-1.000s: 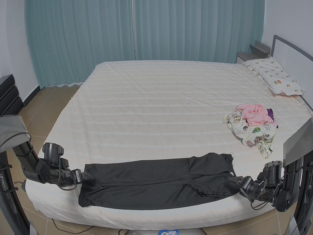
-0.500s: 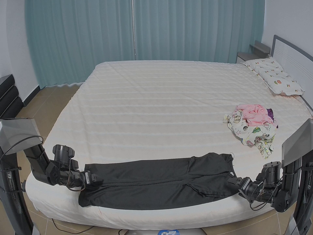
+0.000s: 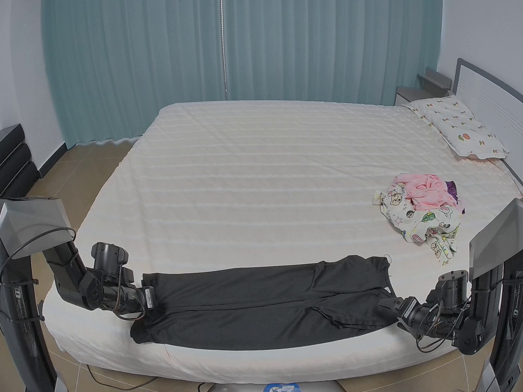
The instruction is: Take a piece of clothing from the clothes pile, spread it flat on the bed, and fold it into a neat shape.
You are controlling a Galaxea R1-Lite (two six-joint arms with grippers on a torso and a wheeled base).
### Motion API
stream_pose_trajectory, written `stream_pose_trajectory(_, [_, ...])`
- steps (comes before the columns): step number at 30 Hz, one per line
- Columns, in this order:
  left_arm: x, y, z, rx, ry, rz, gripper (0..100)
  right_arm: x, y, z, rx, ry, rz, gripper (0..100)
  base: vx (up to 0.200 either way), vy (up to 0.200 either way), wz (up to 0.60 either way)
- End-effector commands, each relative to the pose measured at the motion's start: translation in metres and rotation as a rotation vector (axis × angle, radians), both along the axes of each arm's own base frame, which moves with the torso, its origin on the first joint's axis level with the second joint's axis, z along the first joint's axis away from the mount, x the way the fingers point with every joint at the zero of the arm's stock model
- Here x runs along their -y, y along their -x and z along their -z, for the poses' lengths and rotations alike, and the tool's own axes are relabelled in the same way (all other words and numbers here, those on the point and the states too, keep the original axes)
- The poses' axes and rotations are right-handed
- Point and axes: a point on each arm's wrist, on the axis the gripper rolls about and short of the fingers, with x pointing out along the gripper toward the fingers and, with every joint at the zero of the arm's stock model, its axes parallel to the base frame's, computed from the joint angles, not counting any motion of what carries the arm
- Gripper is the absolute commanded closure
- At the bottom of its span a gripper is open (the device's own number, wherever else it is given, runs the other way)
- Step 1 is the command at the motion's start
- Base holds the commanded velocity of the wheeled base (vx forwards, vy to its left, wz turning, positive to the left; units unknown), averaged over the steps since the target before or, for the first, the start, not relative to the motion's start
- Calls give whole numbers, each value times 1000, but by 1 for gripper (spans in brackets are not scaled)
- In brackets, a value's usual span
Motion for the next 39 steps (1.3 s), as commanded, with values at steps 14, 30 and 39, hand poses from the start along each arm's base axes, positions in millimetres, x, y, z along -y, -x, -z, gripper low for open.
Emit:
stream_pose_trajectory(14, [-1, -6, -2, 12, 23, -39, 100, 0, -1, -1, 17, -2, 1, 0, -29, 0, 0])
stream_pose_trajectory(30, [-2, -18, -8, 45, 54, -85, 100, -1, -2, -2, 25, -1, 3, 0, -13, 0, 0])
stream_pose_trajectory(39, [8, -25, -32, 101, 106, -180, 100, -1, -3, -3, 31, -2, 3, 0, 0, 0, 0])
